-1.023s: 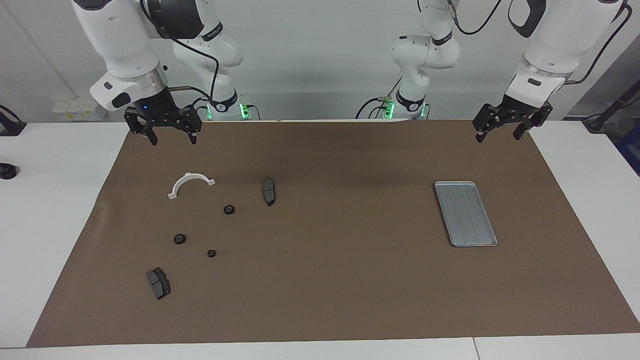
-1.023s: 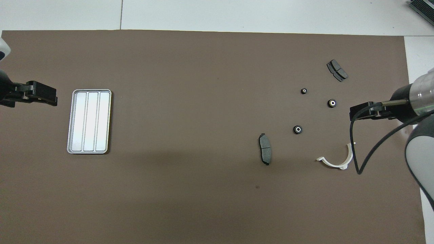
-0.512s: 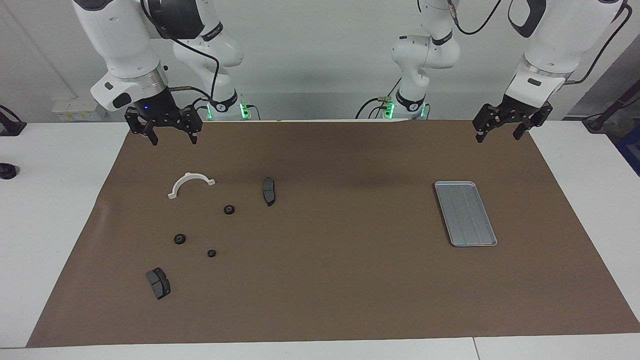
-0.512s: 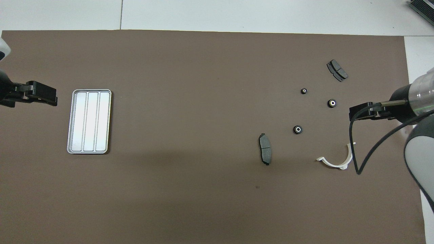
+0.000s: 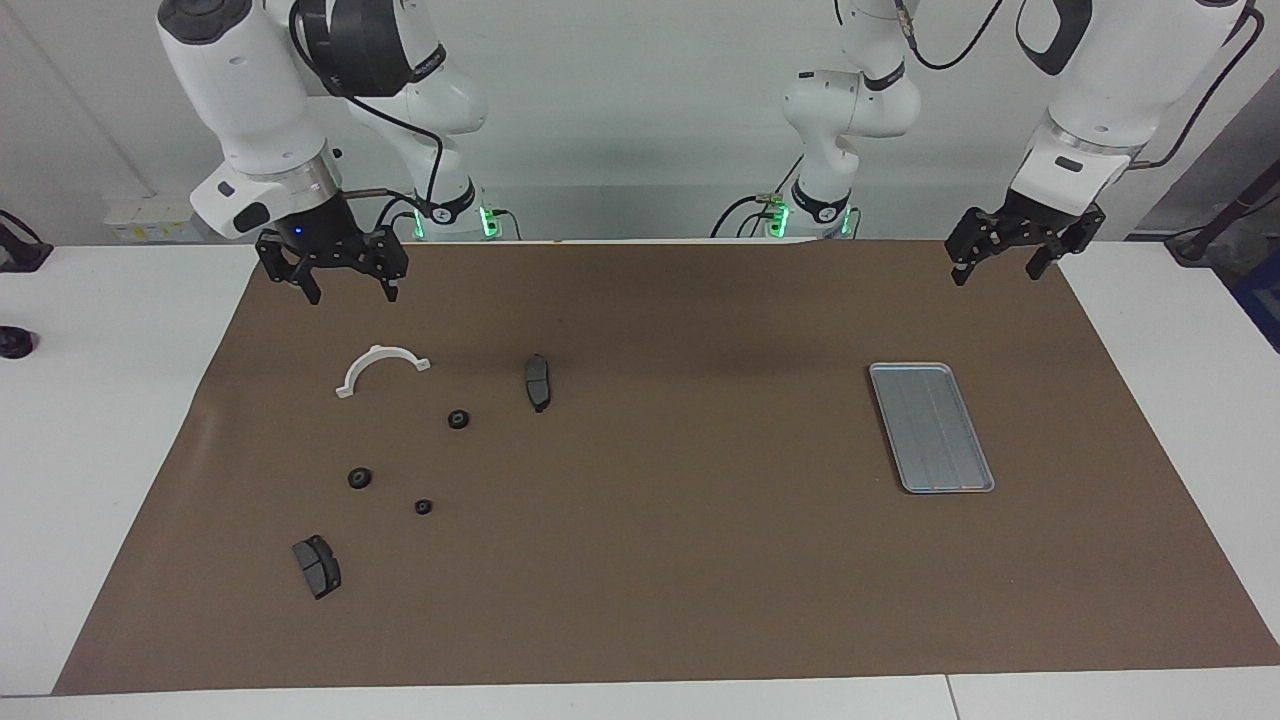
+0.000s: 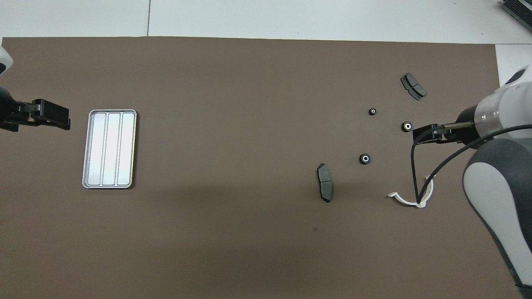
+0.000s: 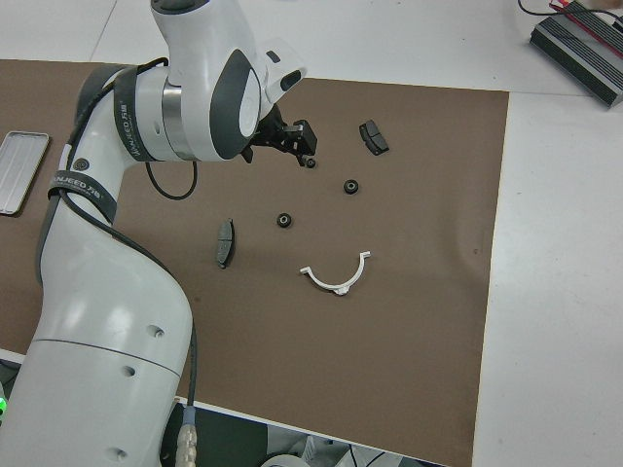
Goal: Pick bearing gear from pile to tray
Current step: 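Reach the right gripper to the pile and grasp a black bearing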
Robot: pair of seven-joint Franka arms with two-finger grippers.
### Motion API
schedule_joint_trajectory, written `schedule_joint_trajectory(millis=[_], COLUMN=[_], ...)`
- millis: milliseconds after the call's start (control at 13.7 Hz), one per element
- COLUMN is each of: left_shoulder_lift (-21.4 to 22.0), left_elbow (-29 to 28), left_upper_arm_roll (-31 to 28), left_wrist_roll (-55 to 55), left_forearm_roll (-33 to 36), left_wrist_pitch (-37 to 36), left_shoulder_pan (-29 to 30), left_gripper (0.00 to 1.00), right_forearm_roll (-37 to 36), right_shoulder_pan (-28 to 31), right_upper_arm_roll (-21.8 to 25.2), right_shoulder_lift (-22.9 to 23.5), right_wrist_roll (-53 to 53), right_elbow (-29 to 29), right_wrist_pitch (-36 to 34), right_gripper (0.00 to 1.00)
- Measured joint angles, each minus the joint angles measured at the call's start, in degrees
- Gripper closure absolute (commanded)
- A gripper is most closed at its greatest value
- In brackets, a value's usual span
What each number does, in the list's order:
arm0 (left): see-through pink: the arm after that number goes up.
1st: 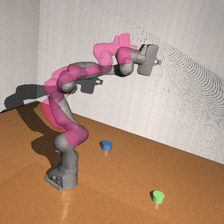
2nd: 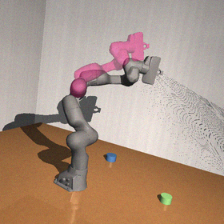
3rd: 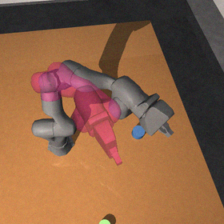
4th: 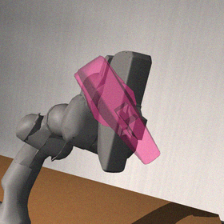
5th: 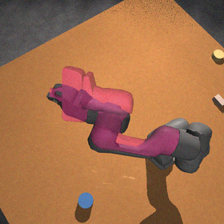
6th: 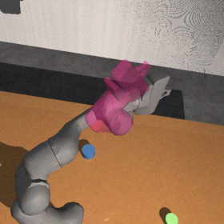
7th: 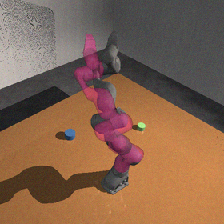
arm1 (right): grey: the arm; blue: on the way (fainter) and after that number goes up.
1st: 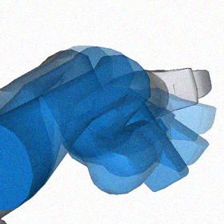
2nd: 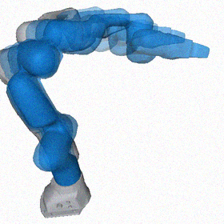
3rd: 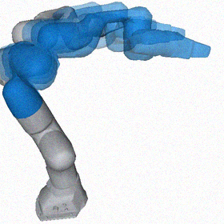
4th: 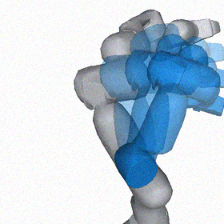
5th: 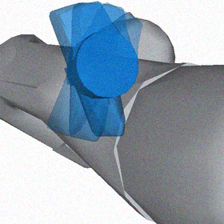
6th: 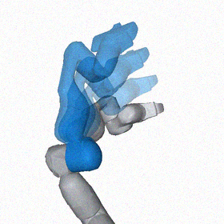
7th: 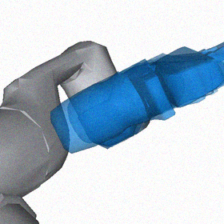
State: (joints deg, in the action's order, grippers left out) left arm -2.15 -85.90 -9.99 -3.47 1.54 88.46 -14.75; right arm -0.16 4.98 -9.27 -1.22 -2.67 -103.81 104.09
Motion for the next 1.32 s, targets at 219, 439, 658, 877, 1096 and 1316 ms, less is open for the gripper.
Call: schedule_joint_trajectory(millis=[219, 439, 658, 877, 1096, 1316], left_shoulder_lift=[0.0, 0.0, 0.0, 0.0, 0.0, 0.0], left_elbow=[0.0, 0.0, 0.0, 0.0, 0.0, 0.0], left_upper_arm_roll=[0.0, 0.0, 0.0, 0.0, 0.0, 0.0], left_wrist_roll=[0.0, 0.0, 0.0, 0.0, 0.0, 0.0], left_forearm_roll=[0.0, 0.0, 0.0, 0.0, 0.0, 0.0], left_wrist_pitch=[0.0, 0.0, 0.0, 0.0, 0.0, 0.0], left_shoulder_pan=[0.0, 0.0, 0.0, 0.0, 0.0, 0.0], left_gripper=[0.0, 0.0, 0.0, 0.0, 0.0, 0.0], right_forearm_roll=[0.0, 0.0, 0.0, -0.2, -1.4, -1.8], right_shoulder_pan=[-0.6, -0.7, -1.2, -3.2, -4.9, -5.1], right_upper_arm_roll=[0.0, 0.0, -0.1, -0.1, -0.1, 0.0], right_shoulder_lift=[2.4, 4.9, 7.6, 10.2, 13.3, 15.0], right_wrist_roll=[-0.1, -0.1, -0.1, -2.3, -3.7, -4.2], right_elbow=[-4.2, -8.4, -10.6, -12.8, -14.4, -16.6], right_wrist_pitch=[6.6, 11.8, 16.3, 21.7, 26.8, 31.1], right_gripper=[0.0, 0.0, 0.0, 0.0, 0.04, 0.07])
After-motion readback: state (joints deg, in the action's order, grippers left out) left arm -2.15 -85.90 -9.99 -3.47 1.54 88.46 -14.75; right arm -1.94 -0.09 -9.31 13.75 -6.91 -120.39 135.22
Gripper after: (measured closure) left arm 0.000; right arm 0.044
